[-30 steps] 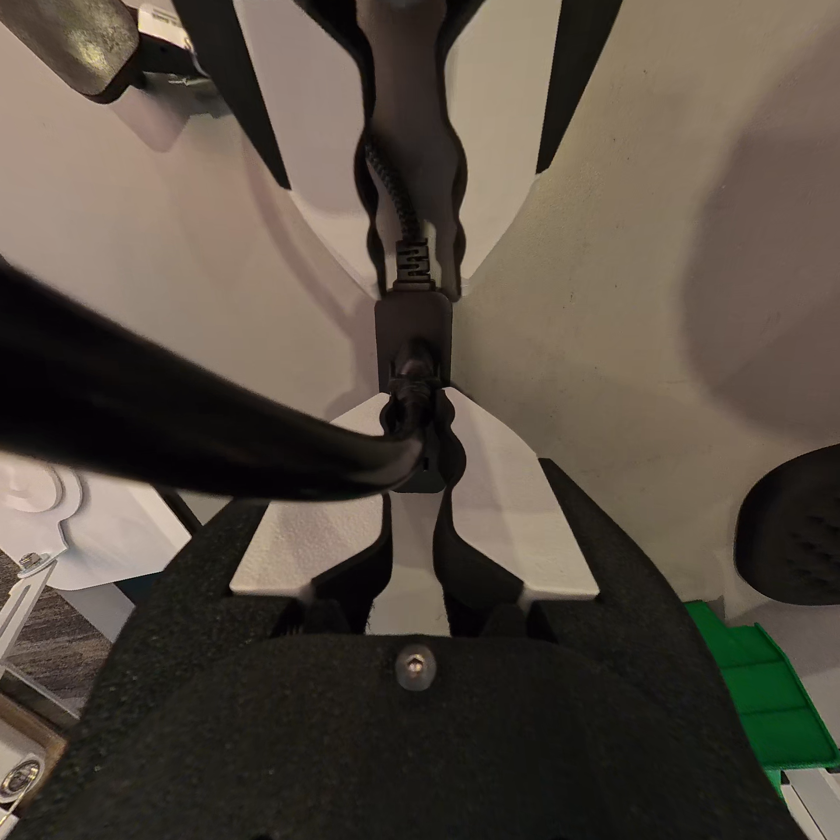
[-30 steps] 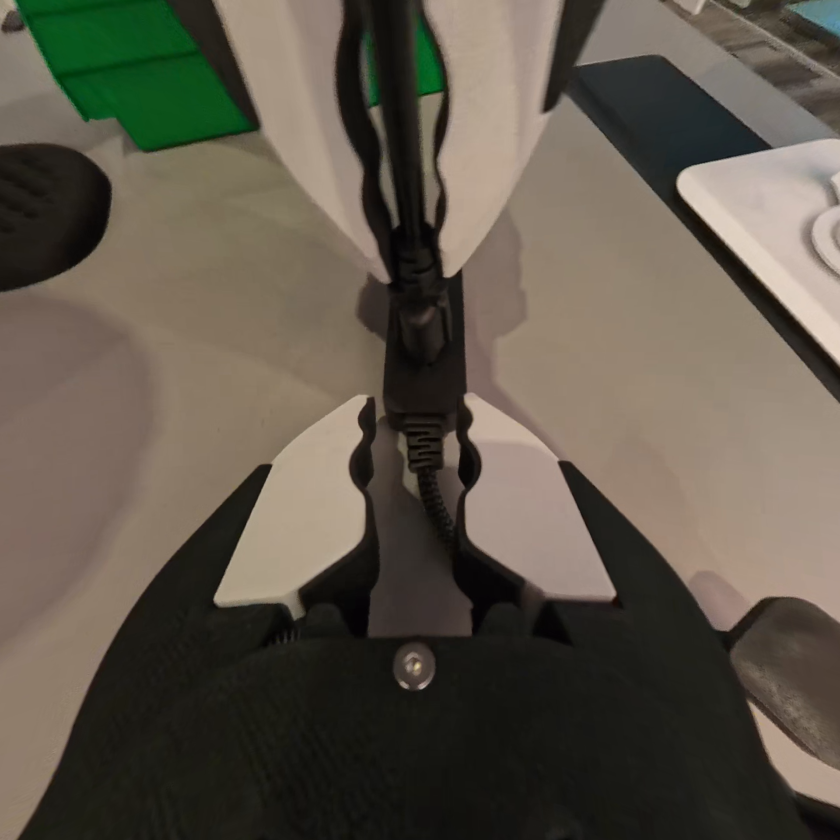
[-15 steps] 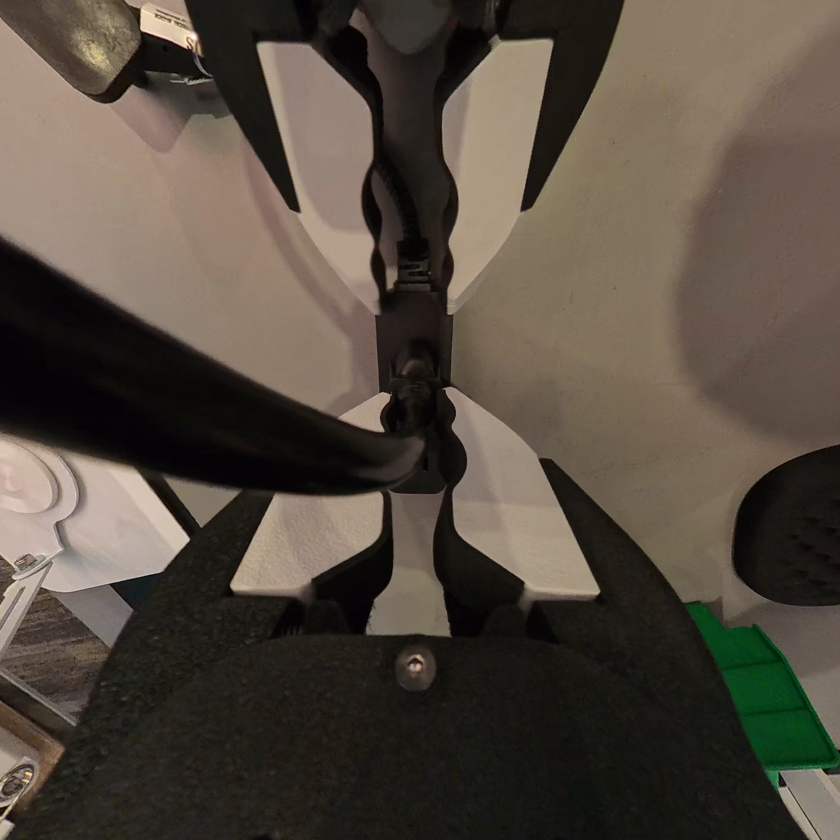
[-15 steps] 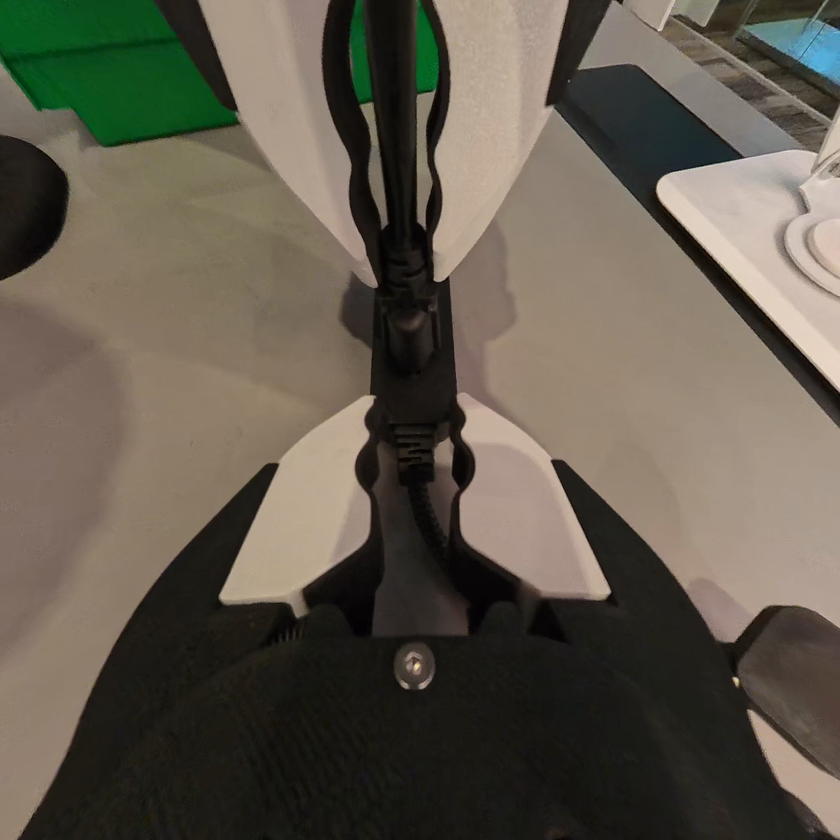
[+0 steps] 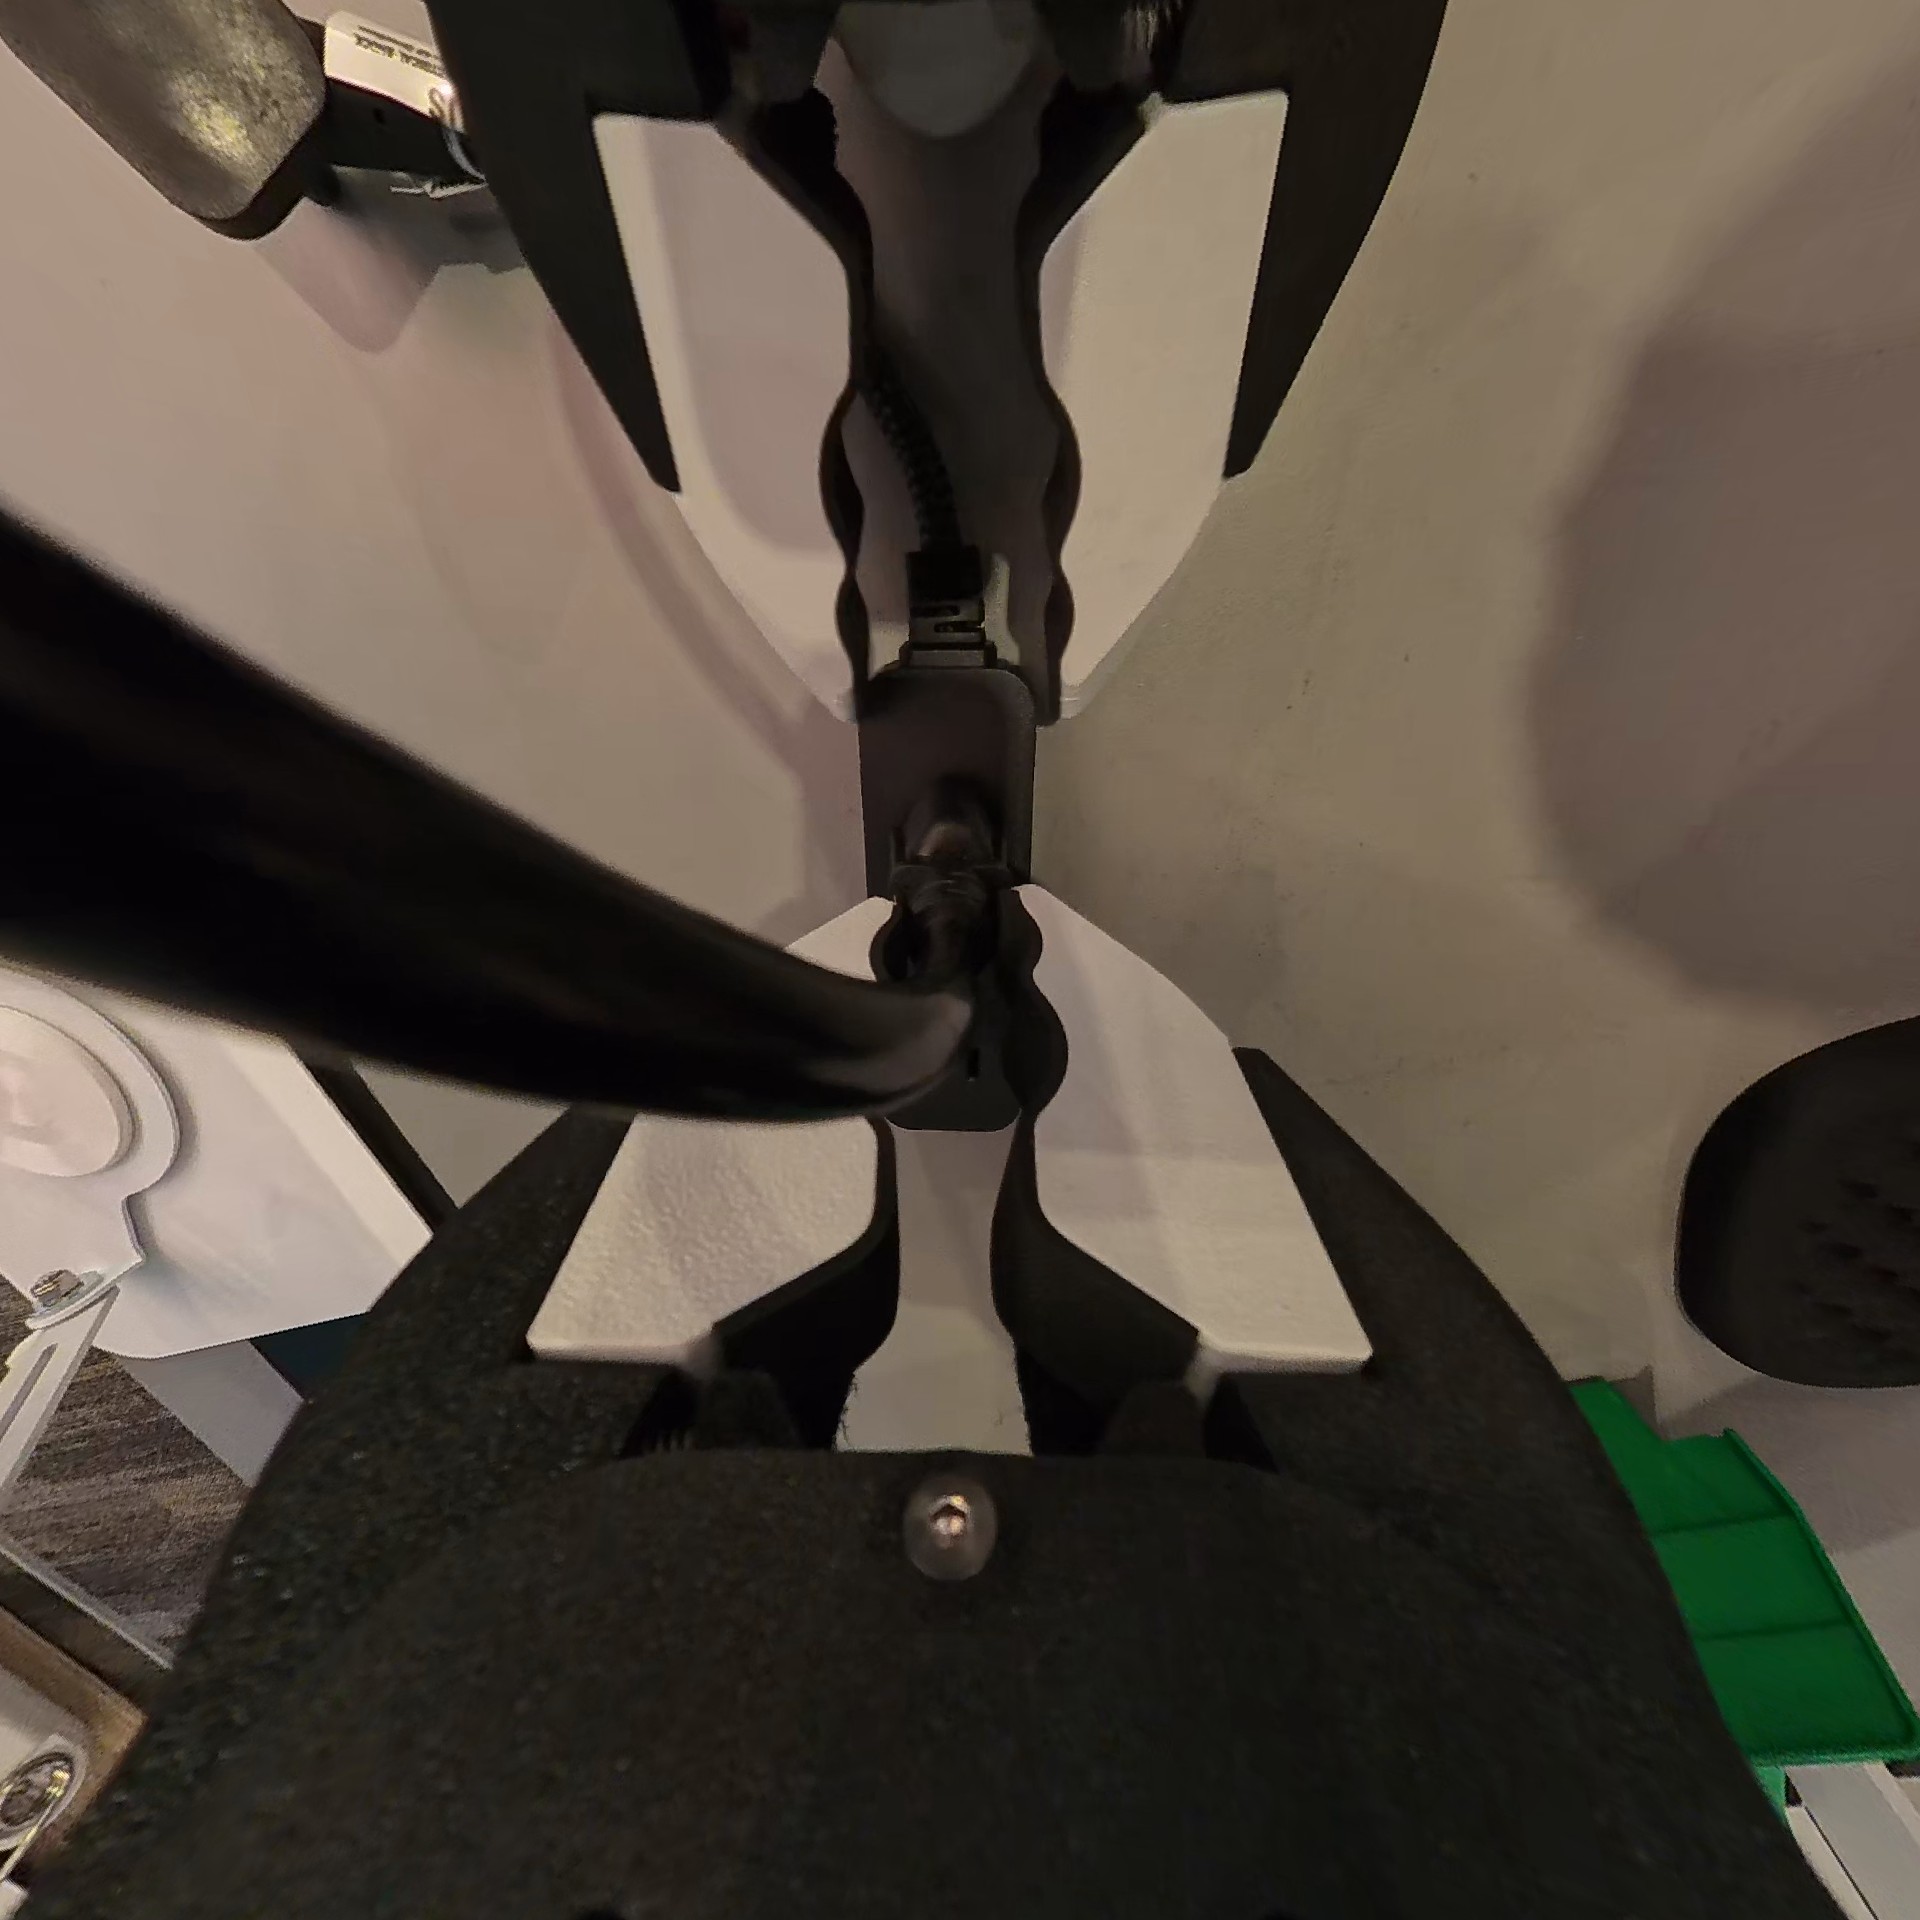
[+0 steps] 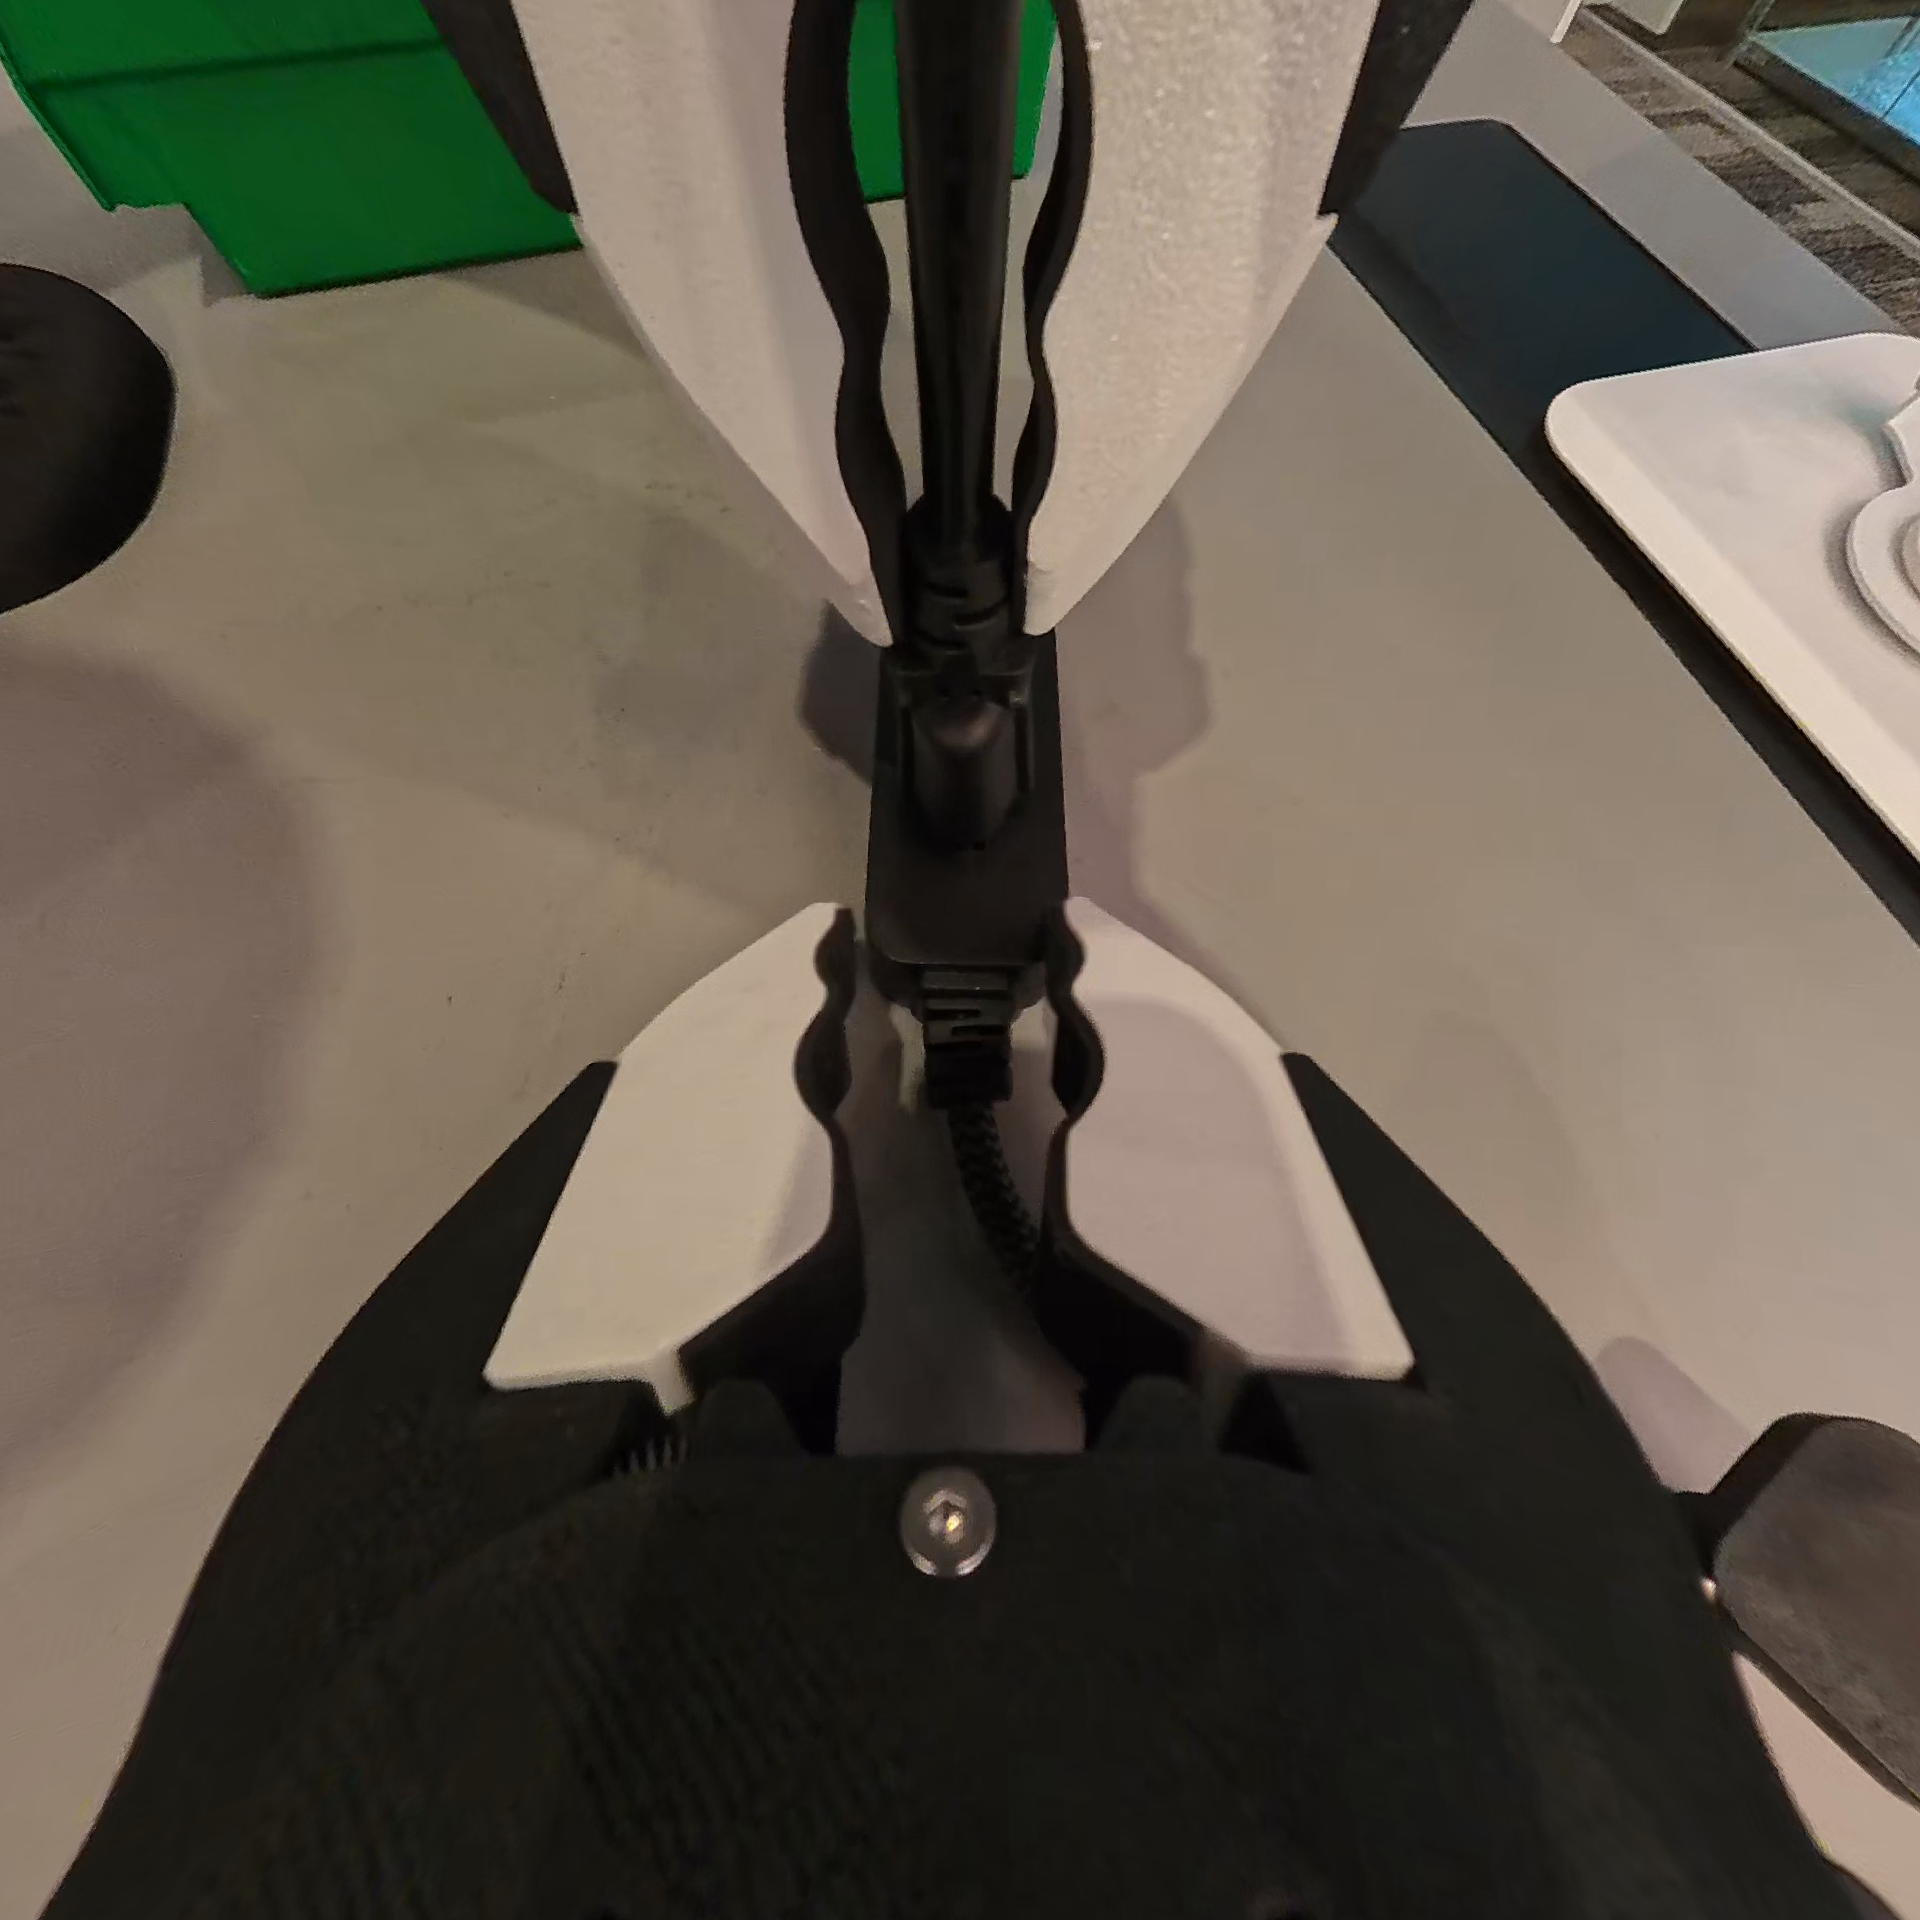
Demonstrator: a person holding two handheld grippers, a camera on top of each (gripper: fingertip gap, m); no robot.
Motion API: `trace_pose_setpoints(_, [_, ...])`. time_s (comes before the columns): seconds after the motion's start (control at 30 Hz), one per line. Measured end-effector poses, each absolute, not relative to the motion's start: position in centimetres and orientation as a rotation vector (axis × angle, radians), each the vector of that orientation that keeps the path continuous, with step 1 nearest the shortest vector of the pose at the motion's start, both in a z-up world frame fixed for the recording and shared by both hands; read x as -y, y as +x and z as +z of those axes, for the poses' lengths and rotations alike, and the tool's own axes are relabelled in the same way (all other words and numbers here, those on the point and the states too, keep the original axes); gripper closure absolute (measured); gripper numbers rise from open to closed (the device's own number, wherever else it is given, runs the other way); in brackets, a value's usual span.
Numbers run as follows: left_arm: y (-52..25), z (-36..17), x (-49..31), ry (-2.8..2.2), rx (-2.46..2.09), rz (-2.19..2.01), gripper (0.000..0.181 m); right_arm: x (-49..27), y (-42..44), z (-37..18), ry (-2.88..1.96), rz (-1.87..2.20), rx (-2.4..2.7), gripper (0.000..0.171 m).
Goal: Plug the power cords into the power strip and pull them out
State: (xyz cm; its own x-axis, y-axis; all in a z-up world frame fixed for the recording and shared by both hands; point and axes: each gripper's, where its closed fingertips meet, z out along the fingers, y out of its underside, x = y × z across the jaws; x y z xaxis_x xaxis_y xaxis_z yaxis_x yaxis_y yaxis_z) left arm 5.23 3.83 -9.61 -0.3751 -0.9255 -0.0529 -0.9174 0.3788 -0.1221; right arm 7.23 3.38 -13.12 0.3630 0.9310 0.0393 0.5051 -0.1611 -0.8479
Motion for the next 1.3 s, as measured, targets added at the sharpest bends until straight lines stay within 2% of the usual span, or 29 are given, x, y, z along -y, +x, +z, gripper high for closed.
trace_pose_setpoints(1.3, [5.29, -9.67, -3.8, -1.664, -2.546, -0.112, 0.165, -3.76, 7.11, -13.49, -1.831, 0.583, 1.253, 0.132])
